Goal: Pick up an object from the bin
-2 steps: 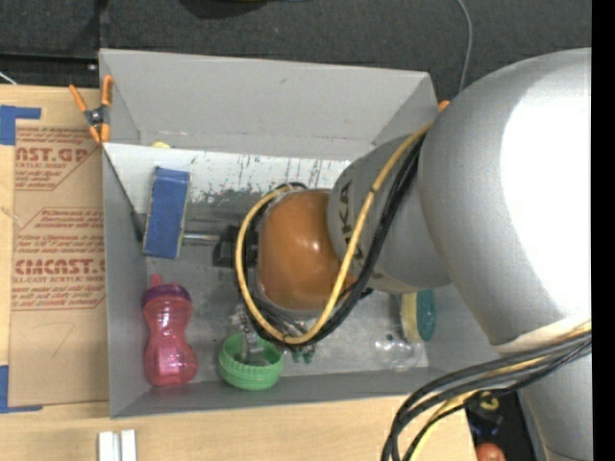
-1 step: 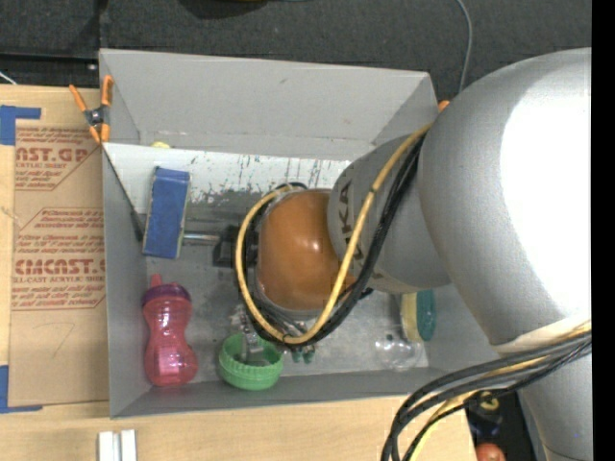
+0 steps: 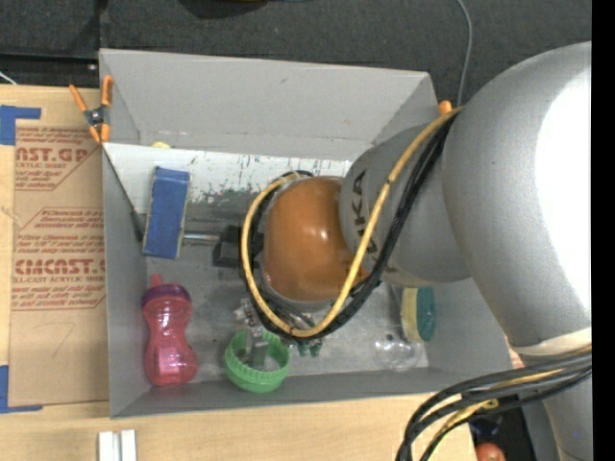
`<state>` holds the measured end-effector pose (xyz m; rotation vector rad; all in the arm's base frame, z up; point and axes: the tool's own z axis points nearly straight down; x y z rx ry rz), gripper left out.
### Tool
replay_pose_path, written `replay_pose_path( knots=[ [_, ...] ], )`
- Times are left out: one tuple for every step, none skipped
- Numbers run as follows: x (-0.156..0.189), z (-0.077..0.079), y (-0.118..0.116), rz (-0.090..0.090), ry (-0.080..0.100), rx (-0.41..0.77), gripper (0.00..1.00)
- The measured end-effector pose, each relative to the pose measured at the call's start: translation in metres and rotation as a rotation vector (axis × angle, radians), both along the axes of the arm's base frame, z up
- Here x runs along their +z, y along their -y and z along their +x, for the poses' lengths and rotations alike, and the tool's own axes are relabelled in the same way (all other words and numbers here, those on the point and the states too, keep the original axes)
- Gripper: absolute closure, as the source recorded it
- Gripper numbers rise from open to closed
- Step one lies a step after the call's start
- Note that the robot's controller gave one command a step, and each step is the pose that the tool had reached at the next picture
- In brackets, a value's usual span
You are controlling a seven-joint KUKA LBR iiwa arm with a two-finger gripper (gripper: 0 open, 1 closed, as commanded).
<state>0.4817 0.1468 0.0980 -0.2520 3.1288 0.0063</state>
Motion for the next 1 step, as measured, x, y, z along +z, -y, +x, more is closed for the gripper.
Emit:
replay_pose_path(
  knots=[
    [0.0357, -0.0011, 0.0002, -0.002, -0.005, 0.000, 1.00]
  ],
)
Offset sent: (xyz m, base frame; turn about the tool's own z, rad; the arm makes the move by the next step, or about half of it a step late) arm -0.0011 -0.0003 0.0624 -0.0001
